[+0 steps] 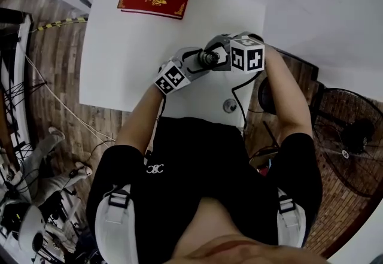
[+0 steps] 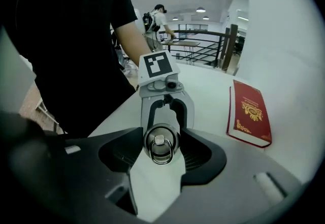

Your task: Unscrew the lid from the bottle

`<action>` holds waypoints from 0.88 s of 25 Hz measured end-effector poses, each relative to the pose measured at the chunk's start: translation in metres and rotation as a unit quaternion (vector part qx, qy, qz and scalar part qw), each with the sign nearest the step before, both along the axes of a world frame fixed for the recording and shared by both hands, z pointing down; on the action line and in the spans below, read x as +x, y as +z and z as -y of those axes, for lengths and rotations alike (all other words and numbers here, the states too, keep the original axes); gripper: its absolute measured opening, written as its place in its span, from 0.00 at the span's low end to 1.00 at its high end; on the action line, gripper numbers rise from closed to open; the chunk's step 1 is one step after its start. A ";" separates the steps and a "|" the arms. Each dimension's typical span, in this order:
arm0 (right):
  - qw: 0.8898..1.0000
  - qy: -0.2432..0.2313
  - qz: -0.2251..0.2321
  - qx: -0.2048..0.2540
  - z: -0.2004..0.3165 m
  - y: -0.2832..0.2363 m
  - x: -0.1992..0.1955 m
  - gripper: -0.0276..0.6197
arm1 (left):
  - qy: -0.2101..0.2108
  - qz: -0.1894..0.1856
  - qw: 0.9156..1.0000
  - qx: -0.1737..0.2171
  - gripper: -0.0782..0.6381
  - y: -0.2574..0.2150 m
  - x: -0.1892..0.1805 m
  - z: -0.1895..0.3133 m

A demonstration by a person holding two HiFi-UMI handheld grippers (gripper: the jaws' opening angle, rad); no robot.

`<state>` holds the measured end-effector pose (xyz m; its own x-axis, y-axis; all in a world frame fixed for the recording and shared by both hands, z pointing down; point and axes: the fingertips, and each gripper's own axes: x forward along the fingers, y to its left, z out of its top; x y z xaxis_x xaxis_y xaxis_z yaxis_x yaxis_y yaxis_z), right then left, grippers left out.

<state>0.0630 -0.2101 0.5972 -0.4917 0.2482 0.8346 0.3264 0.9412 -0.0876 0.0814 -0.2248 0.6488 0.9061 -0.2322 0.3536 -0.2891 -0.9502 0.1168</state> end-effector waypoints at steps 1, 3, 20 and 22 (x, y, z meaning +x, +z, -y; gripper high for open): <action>1.000 -0.009 -0.009 0.000 0.000 0.000 -0.001 0.40 | -0.001 -0.001 1.000 -0.002 0.62 0.000 0.000 0.000; 1.000 0.002 -0.011 0.000 0.001 0.000 -0.007 0.40 | -0.004 -0.003 1.000 -0.008 0.62 0.001 -0.003 0.000; 0.666 0.649 0.350 0.112 0.031 -0.067 0.028 0.41 | -0.022 -0.009 1.000 -0.013 0.62 0.005 -0.007 0.002; 0.662 0.664 0.330 0.113 0.026 -0.051 0.021 0.41 | -0.022 -0.008 1.000 -0.013 0.62 0.005 -0.006 0.002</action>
<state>0.0844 -0.2358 0.5460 -0.4269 -0.8627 0.2709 -0.9041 0.4016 -0.1458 0.0751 -0.2272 0.6533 0.9004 -0.2634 0.3462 -0.3294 -0.9327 0.1470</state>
